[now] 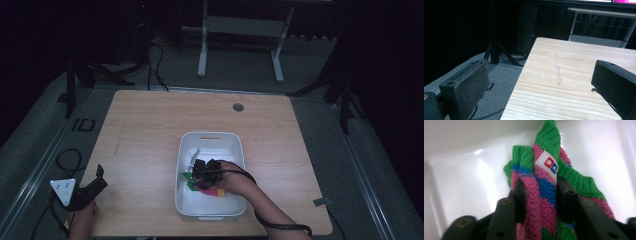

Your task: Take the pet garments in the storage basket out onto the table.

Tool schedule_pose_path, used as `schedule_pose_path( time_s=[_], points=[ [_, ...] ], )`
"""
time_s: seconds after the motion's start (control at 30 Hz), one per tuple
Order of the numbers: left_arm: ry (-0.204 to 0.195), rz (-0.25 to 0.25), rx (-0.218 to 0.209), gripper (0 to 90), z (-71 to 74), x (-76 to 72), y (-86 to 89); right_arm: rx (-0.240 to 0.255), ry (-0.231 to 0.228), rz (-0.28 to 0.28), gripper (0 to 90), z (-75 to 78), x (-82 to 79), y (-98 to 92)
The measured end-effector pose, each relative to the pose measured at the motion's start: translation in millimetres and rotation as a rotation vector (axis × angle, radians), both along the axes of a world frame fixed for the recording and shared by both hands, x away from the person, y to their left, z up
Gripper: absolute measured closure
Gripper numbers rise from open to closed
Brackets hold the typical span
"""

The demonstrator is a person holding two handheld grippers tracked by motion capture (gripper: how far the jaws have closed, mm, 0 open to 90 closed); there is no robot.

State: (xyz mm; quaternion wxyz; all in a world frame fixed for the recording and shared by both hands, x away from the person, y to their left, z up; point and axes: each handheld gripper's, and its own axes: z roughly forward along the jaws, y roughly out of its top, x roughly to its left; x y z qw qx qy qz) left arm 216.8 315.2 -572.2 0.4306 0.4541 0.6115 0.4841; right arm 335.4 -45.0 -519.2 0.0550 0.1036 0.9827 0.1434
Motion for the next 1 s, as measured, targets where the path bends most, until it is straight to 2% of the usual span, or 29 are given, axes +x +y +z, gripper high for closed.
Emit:
schedule_pose_path(
  time_s=[0.13, 0.2, 0.23, 0.27, 0.37, 0.4, 0.43, 0.47, 0.5, 0.6, 0.63, 0.67, 0.73, 0.77, 0.87, 1.0],
  points=[
    [0.002, 0.001, -0.002, 1.8, 0.1, 0.1, 0.2, 0.0, -0.012, 0.001, 70.5, 3.6, -1.4, -0.9],
    [0.003, 0.001, -0.003, 1.8, 0.1, 0.1, 0.5, 0.043, -0.011, -0.015, 71.2, 12.7, -2.4, -5.6],
    [0.003, 0.002, -0.003, 1.8, 0.1, 0.1, 0.5, 0.043, -0.011, -0.015, 71.2, 12.7, -2.4, -5.6],
    [0.004, 0.001, -0.003, 1.9, 0.2, 0.1, 0.5, 0.083, -0.022, -0.025, 71.2, 22.6, -3.0, -10.3],
    [0.003, 0.002, -0.003, 1.9, 0.1, 0.2, 0.4, 0.143, -0.041, -0.042, 71.2, 40.8, -1.3, -19.0],
    [0.003, 0.002, -0.003, 1.8, 0.1, 0.2, 0.4, 0.143, -0.041, -0.042, 71.2, 40.8, -1.3, -19.0],
    [0.003, 0.002, -0.002, 1.8, 0.1, 0.1, 0.3, 0.167, -0.051, -0.046, 71.2, 53.0, -0.7, -24.0],
    [0.003, 0.002, -0.001, 1.8, 0.1, 0.2, 0.2, 0.185, -0.06, -0.046, 71.2, 58.9, -0.6, -26.3],
    [0.003, 0.002, -0.001, 1.8, 0.1, 0.2, 0.2, 0.185, -0.06, -0.046, 71.2, 58.9, -0.6, -26.3],
    [0.003, 0.003, 0.0, 1.9, 0.1, 0.3, 0.0, 0.214, -0.084, -0.05, 71.2, 76.6, -2.0, -31.4],
    [0.003, 0.003, 0.0, 1.8, 0.1, 0.3, 0.0, 0.229, -0.092, -0.055, 71.2, 82.9, -2.1, -33.2],
    [0.002, 0.005, -0.002, 1.9, 0.1, 0.4, -0.1, 0.254, -0.108, -0.047, 71.1, 95.8, -3.0, -36.4],
    [0.004, 0.004, 0.0, 1.9, 0.1, 0.3, 0.0, 0.271, -0.125, -0.046, 71.2, 107.9, -3.6, -39.3],
    [0.002, 0.004, 0.0, 1.9, 0.1, 0.3, -0.1, 0.271, -0.125, -0.046, 71.2, 107.9, -3.6, -39.3],
    [0.003, 0.004, 0.0, 1.9, 0.1, 0.4, 0.0, 0.304, -0.16, -0.052, 71.1, 127.8, -3.7, -46.6],
    [0.004, 0.004, -0.003, 1.8, 0.2, 0.2, 0.5, 0.335, -0.197, -0.07, 71.1, 144.5, -3.1, -56.3]
  ],
)
